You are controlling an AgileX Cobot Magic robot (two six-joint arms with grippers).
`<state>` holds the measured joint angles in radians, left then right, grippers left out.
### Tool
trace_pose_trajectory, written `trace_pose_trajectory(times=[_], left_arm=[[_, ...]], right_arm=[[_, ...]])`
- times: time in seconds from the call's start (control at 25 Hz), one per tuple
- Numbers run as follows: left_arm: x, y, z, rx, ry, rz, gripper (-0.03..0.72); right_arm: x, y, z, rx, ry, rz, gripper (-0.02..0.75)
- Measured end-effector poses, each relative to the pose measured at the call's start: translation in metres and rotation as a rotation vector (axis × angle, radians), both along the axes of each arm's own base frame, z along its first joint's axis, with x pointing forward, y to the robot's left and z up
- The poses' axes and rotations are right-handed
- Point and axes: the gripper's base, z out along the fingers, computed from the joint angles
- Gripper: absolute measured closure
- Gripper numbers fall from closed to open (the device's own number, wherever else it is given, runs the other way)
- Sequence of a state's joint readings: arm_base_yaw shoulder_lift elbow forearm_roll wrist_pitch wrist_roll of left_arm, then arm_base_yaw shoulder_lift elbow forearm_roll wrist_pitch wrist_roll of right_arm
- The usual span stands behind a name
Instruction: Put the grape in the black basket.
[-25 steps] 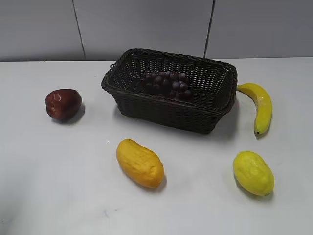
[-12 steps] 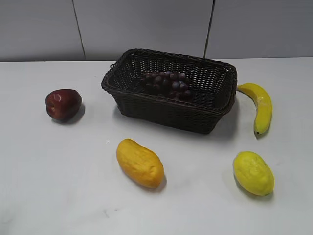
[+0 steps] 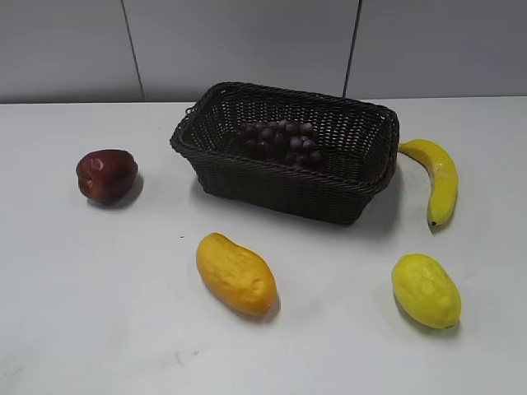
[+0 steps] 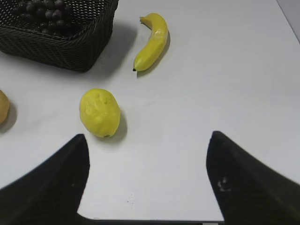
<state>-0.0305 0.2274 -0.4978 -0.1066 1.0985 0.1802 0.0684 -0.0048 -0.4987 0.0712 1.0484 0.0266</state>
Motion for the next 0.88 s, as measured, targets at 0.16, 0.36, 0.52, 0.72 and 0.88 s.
trace_pose_trajectory(times=[0.16,0.36,0.52,0.72,0.88], left_arm=[[-0.016,0.001,0.003,-0.003,-0.12,0.002,0.183],[-0.032,0.001,0.002,-0.006,-0.23,0.002,0.187],[-0.034,0.001,0.002,-0.005,-0.239,0.002,0.189],[-0.034,0.001,0.002,-0.005,-0.24,0.002,0.19],[-0.034,0.001,0.002,-0.005,-0.24,0.002,0.195]], right_arm=[[0.0,0.0,0.0,0.0,0.0,0.0,0.148],[0.0,0.0,0.0,0.0,0.0,0.0,0.148],[0.0,0.0,0.0,-0.001,0.0,-0.001,0.148],[0.0,0.0,0.0,0.0,0.0,0.0,0.148],[0.0,0.0,0.0,0.0,0.0,0.0,0.148]])
